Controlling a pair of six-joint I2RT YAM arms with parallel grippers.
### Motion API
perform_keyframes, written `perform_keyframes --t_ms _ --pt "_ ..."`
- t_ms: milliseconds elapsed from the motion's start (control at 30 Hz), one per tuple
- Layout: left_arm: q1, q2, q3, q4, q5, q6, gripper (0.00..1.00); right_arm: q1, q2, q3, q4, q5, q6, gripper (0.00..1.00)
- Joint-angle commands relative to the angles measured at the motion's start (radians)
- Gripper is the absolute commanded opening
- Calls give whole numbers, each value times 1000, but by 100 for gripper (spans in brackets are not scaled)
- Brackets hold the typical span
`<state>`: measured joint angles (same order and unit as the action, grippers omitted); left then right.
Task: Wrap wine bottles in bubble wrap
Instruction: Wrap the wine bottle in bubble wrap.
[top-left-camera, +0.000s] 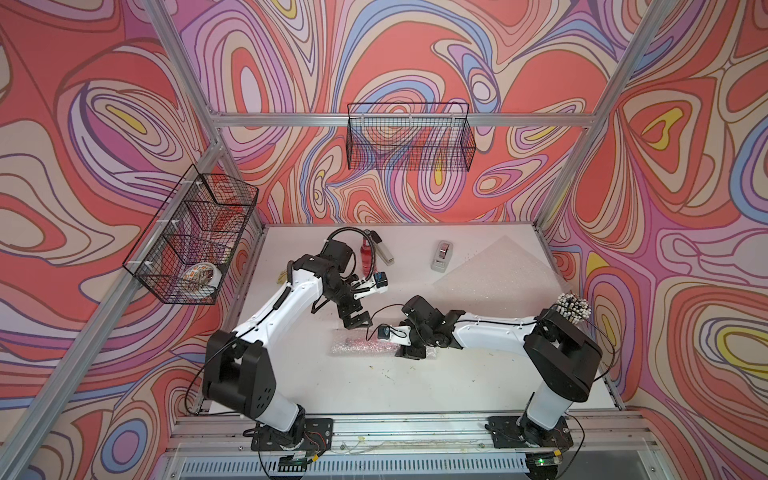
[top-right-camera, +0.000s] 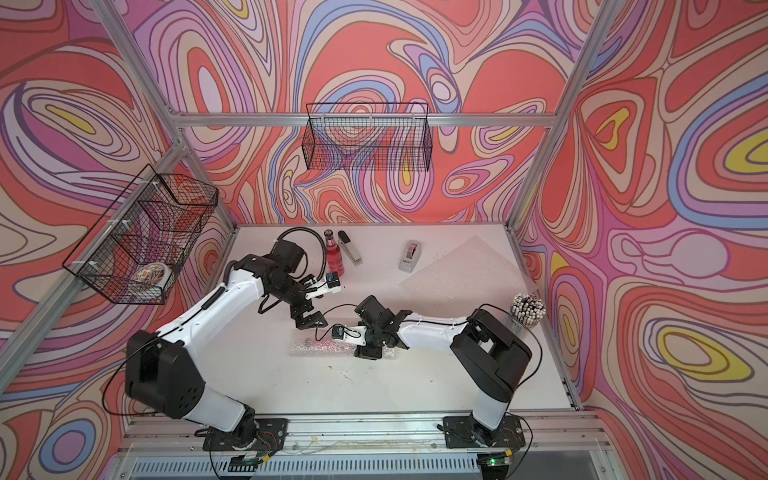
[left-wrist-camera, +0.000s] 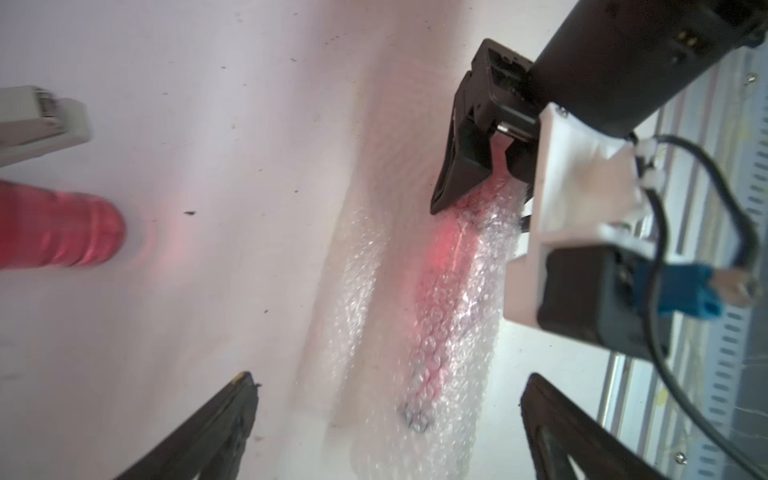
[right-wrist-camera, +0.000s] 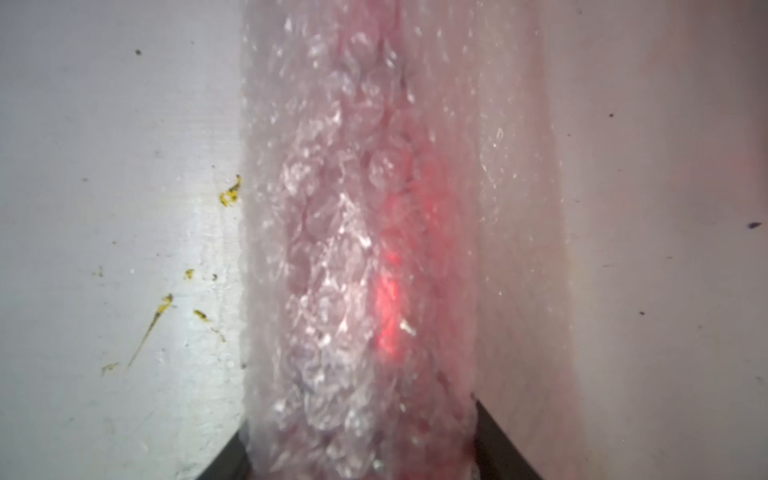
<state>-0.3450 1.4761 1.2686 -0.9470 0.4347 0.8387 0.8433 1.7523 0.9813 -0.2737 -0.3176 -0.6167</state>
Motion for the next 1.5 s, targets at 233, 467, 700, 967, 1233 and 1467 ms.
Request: perform_keyframes --t_ms 233,467,700,967,1233,1467 --pt "20 -101 -108 111 -154 -41 100 -108 222 192 -270 -512 140 46" --pt "20 -77 -129 92 -109 -52 100 -119 258 207 -246 -460 182 59" --pt "21 -103 -153 100 -111 -79 100 -120 191 206 -196 -356 206 75" --pt "20 -141 -195 109 -83 -110 100 -120 137 220 -206 -298 215 83" --pt "20 -187 -203 122 -21 -188 100 -122 25 215 -204 -268 236 86" --pt "20 -214 -230 163 21 -253 100 -151 -32 223 -192 -221 290 85"
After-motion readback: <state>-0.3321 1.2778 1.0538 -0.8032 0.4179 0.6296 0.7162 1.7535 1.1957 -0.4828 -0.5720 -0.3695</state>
